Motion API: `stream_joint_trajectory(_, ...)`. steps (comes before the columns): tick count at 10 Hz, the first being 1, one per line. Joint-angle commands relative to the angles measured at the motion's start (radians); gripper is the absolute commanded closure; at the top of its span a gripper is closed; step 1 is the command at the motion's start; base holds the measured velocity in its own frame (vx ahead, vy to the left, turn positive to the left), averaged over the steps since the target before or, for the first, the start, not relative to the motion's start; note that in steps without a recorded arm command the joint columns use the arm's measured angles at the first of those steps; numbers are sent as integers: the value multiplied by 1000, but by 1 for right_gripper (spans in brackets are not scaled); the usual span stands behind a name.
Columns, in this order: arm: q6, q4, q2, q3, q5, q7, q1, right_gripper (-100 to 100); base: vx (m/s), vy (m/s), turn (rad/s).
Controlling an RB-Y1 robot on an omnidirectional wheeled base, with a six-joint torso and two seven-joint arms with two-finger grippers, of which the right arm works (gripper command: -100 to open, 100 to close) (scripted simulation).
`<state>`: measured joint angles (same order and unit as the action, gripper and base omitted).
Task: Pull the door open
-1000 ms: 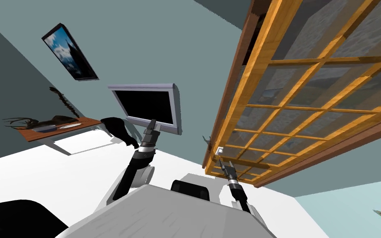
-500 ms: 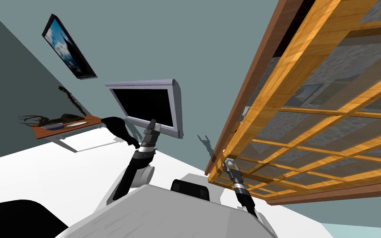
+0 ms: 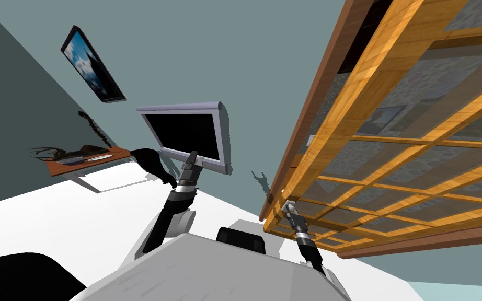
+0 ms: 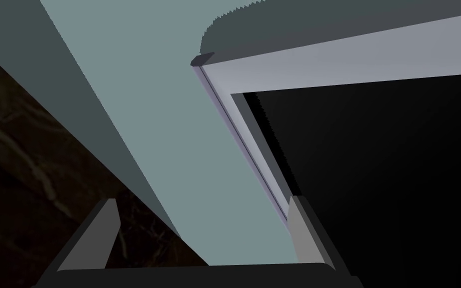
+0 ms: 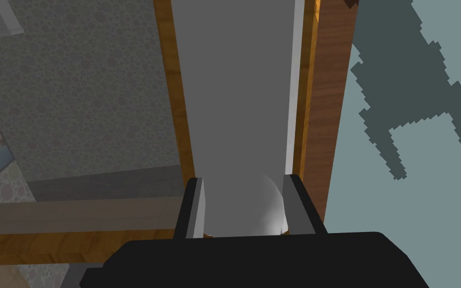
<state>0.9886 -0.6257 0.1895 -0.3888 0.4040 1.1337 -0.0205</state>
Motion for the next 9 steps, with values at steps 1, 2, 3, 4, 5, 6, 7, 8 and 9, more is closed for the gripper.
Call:
stream_joint_trajectory(1, 3, -2, 1, -1, -1, 0, 1, 100, 0, 0, 0)
stream_joint_trajectory(2, -1, -3, 2, 9, -17, -33, -2, 100, -24, -9, 52)
stream_joint_trajectory(3, -2, -5, 4, 15, -28, -54, -3, 100, -45, -20, 72)
stream_joint_trajectory(4, -2, -6, 5, 20, -36, -69, -4, 100, -42, -18, 49)
stream_joint_trajectory(5, -3, -7, 6, 24, -43, -84, -4, 100, -34, -16, 32)
stream_joint_trajectory(6, -4, -10, 8, 32, -58, -113, -6, 100, -44, -17, 60)
stream_joint_trajectory(7, -4, -11, 9, 37, -67, -131, -7, 100, -47, -13, 49)
stream_joint_trajectory(8, -5, -13, 11, 43, -78, -152, -8, 100, -40, -12, 43)
stream_joint_trajectory(9, -5, -15, 12, 49, -89, -174, -9, 100, -40, -15, 50)
